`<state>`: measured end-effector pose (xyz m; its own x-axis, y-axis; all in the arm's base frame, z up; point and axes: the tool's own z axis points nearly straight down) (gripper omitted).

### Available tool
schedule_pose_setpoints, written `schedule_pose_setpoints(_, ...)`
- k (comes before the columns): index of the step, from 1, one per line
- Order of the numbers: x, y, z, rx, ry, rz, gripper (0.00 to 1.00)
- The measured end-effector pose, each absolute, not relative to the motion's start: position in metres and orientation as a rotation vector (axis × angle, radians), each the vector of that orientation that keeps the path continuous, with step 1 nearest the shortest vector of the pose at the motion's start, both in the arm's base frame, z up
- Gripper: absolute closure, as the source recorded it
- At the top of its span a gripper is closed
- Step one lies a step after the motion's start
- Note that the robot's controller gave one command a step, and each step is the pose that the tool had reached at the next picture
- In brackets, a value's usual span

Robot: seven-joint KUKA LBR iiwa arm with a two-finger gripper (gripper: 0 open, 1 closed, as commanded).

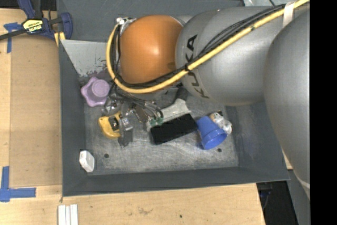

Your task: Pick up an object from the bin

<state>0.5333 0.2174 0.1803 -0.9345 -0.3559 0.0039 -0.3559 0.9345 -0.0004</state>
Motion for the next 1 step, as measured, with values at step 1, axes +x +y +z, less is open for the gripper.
schedule_pose_setpoints(1, 0.5436, 0.2179, 0.2421, 0.577, -3.087, 0.001, 1.00)
